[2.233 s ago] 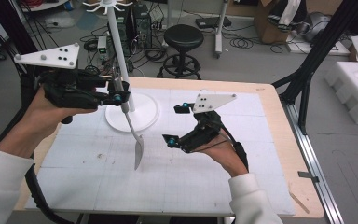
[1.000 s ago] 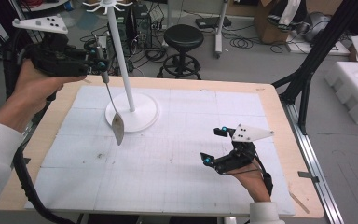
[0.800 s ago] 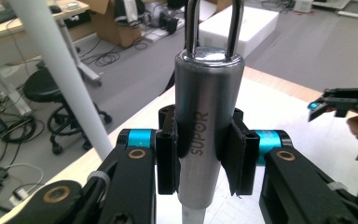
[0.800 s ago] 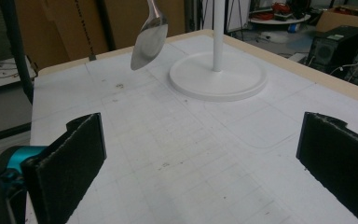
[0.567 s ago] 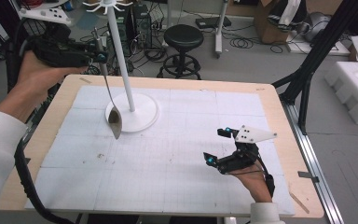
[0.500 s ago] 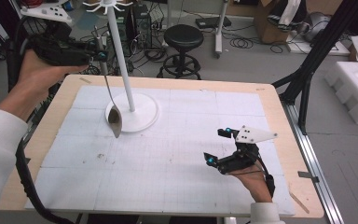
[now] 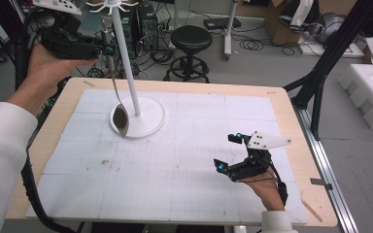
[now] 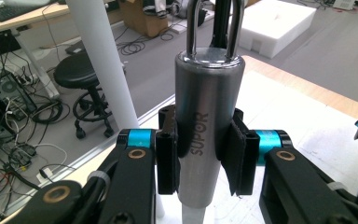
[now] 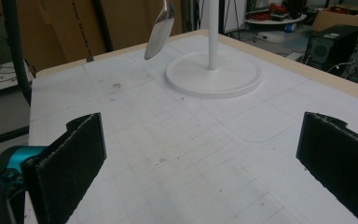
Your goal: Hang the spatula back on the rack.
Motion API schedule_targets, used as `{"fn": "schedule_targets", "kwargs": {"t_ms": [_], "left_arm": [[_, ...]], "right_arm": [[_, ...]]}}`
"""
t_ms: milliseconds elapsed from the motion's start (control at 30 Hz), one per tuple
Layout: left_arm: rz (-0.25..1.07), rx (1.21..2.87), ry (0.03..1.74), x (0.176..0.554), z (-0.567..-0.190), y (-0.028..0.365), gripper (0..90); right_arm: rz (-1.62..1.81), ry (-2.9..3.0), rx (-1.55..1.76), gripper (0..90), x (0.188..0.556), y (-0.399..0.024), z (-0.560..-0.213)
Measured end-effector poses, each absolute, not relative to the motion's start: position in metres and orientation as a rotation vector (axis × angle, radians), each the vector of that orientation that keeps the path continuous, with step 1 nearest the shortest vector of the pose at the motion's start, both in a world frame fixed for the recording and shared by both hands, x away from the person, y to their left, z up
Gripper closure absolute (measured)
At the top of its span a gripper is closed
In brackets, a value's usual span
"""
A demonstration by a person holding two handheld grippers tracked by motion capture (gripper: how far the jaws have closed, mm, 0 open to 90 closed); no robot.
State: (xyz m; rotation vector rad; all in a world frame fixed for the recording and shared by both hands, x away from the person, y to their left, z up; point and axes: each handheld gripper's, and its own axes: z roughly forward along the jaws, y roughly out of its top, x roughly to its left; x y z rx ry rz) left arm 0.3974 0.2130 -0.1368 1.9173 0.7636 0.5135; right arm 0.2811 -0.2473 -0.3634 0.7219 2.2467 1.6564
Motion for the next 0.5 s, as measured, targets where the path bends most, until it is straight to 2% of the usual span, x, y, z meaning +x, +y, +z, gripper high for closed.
{"fn": "schedule_targets", "kwargs": {"t_ms": [500], "left_arm": [[0.534,1.929,0.82,0.409,-0.128,0.208,68.9]], "right_arm": [[1.671,2.246,0.725,0.2,0.282,-0.251,-0.365]]}}
